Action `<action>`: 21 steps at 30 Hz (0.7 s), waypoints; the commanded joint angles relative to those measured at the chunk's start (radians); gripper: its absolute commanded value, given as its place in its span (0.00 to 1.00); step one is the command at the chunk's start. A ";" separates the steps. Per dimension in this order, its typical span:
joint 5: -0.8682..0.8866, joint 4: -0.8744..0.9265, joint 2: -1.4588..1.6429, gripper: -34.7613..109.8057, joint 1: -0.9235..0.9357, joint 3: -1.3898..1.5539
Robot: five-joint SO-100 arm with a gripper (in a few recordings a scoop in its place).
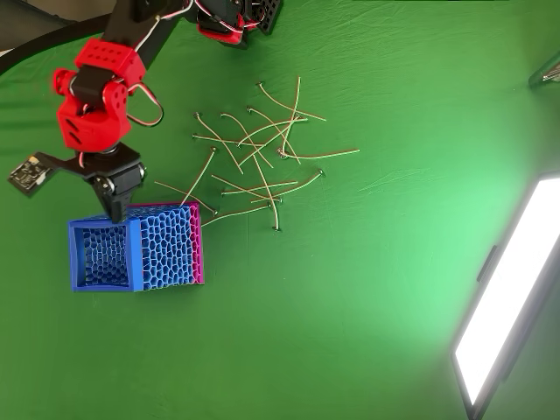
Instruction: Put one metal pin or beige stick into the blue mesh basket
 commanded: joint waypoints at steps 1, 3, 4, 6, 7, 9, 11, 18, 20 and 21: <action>0.066 -0.015 -0.043 0.25 0.011 -0.120; 0.089 -0.015 -0.067 0.25 0.018 -0.140; 0.100 -0.017 -0.080 0.25 0.021 -0.149; 0.115 -0.021 -0.097 0.25 0.032 -0.160; 0.127 -0.028 -0.107 0.25 0.037 -0.167; 0.135 -0.028 -0.137 0.25 0.048 -0.195; 0.135 -0.028 -0.169 0.25 0.066 -0.227; 0.164 -0.075 -0.261 0.25 0.137 -0.318; 0.173 -0.103 -0.285 0.25 0.153 -0.344; 0.176 -0.120 -0.299 0.25 0.158 -0.351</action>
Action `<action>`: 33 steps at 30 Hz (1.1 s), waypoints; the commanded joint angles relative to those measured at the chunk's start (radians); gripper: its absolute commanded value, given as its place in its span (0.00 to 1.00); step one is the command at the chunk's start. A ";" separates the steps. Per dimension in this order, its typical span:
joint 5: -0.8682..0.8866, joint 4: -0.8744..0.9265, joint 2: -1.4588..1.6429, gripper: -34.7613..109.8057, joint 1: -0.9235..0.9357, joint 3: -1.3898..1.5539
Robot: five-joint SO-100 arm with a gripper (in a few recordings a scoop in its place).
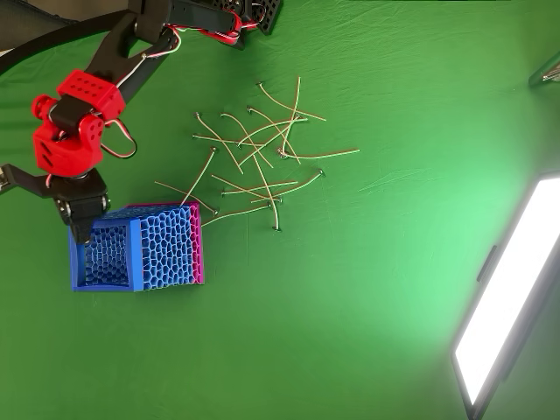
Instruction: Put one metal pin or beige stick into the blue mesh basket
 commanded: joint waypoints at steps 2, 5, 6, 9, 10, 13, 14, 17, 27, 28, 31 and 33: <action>0.014 -0.084 -0.026 0.25 0.025 -0.057; 0.009 -0.140 -0.034 0.25 0.026 -0.031; 0.014 -0.169 -0.034 0.25 0.026 -0.017; -0.005 -0.213 -0.037 0.25 0.017 0.009; -0.017 -0.229 -0.035 0.25 0.012 0.028; -0.061 -0.236 -0.020 0.25 -0.003 0.075; -0.072 -0.236 -0.012 0.25 -0.006 0.092; -0.127 -0.227 -0.005 0.25 -0.017 0.123; -0.318 -0.218 0.025 0.25 -0.017 0.255; -0.324 -0.218 0.025 0.25 -0.015 0.256; -0.336 -0.215 0.028 0.25 -0.014 0.262; -0.341 -0.219 0.031 0.26 -0.014 0.265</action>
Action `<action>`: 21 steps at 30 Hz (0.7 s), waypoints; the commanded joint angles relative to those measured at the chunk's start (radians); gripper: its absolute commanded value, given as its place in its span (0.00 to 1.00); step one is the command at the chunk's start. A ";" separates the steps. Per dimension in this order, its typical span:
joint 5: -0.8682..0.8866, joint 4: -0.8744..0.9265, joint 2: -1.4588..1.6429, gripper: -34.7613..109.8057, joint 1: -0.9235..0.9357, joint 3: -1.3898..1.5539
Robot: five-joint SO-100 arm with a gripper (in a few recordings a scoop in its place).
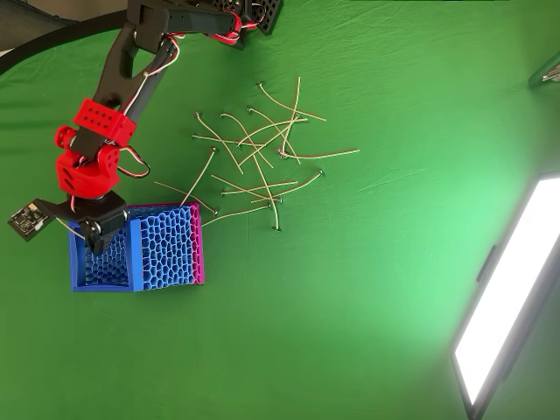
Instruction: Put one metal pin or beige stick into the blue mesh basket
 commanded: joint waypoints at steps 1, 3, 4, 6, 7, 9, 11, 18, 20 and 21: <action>-0.014 -0.014 0.069 0.27 0.006 0.009; -0.018 -0.018 0.072 0.28 0.006 0.014; -0.017 -0.025 0.074 0.30 0.006 0.017; -0.018 -0.029 0.077 0.32 0.008 0.017; -0.020 -0.029 0.078 0.33 0.009 0.017; -0.025 -0.029 0.080 0.34 0.011 0.017; -0.031 -0.029 0.084 0.36 0.012 0.018; -0.040 -0.044 0.092 0.39 0.017 0.025; -0.037 -0.055 0.094 0.38 0.017 0.025; -0.037 -0.057 0.095 0.38 0.015 0.023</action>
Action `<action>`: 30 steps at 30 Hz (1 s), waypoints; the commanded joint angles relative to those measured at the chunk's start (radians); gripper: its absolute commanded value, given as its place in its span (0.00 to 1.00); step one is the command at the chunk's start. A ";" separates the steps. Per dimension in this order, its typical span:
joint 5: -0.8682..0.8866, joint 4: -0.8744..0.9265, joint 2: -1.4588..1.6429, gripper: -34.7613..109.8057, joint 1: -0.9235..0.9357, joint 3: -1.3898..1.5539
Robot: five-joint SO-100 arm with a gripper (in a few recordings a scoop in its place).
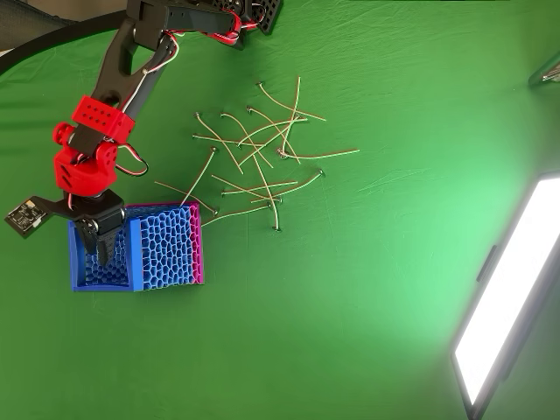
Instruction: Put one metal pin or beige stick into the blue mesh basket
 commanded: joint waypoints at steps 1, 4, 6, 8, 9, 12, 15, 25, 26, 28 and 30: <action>-0.008 -0.020 0.075 0.38 0.006 -0.005; 0.018 0.006 0.074 0.28 -0.008 -0.058; 0.081 0.035 0.072 0.25 -0.023 -0.106; 0.114 0.057 0.083 0.25 -0.032 -0.117; 0.130 0.057 0.098 0.25 -0.038 -0.103; 0.175 0.058 0.184 0.25 -0.066 -0.011; 0.222 0.066 0.313 0.25 -0.109 0.127; 0.482 -0.051 0.865 0.25 -0.345 0.834; 0.514 -0.081 0.928 0.25 -0.368 0.922; 0.580 -0.135 1.060 0.25 -0.414 1.088; 0.644 -0.149 1.189 0.24 -0.459 1.233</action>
